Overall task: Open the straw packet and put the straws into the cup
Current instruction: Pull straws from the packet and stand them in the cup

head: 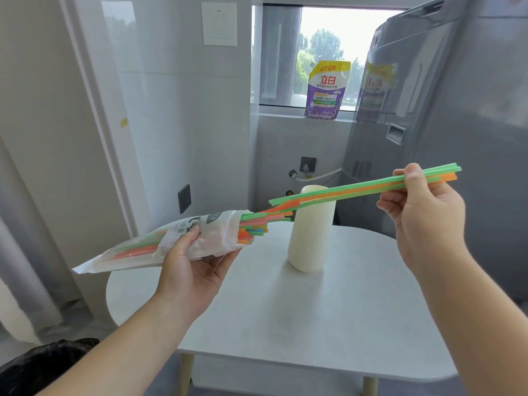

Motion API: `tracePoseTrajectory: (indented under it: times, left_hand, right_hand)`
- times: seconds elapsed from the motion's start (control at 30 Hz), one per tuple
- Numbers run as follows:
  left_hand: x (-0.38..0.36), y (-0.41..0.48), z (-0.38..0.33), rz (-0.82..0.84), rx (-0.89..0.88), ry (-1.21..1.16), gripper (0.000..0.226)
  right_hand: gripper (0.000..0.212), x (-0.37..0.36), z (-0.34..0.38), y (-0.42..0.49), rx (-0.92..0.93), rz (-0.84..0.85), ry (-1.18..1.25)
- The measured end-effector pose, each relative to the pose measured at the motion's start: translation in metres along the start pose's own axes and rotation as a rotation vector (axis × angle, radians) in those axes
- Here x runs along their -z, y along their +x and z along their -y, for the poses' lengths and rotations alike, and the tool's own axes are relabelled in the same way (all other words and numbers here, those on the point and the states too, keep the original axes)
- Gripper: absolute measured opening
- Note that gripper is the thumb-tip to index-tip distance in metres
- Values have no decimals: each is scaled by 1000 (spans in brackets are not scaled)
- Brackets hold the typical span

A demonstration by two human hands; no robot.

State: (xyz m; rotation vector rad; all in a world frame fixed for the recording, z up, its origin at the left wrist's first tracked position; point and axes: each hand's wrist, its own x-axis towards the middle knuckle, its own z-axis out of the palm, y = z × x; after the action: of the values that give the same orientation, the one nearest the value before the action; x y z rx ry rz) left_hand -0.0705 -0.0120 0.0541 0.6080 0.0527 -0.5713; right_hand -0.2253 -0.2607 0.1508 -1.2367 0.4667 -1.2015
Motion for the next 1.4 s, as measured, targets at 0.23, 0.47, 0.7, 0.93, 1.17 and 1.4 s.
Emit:
tracePoseTrajectory:
  times: [0.23,0.47,0.7,0.93,1.17,1.4]
  left_hand:
    - [-4,-1,3,-11,16,15,38]
    - [-12,0,14,29,59,30,43]
    - [-14,1,20,34,87,48,43]
    - [-12,2,19,29,88,59,42]
    - [-12,3,20,30,90,73,43]
    - [-11,0,19,33,97,79,41]
  right_hand:
    - [23,11,21,15,138,-126,-41]
    - [24,5,38,30,323,-157,-216]
    - [25,-9,32,46,307,-86,-389]
    - [31,-34,6,63,216,63,-580]
    - [24,-64,-27,79,9,200,-709]
    - [27,-69,-54,91,-53,260,-850]
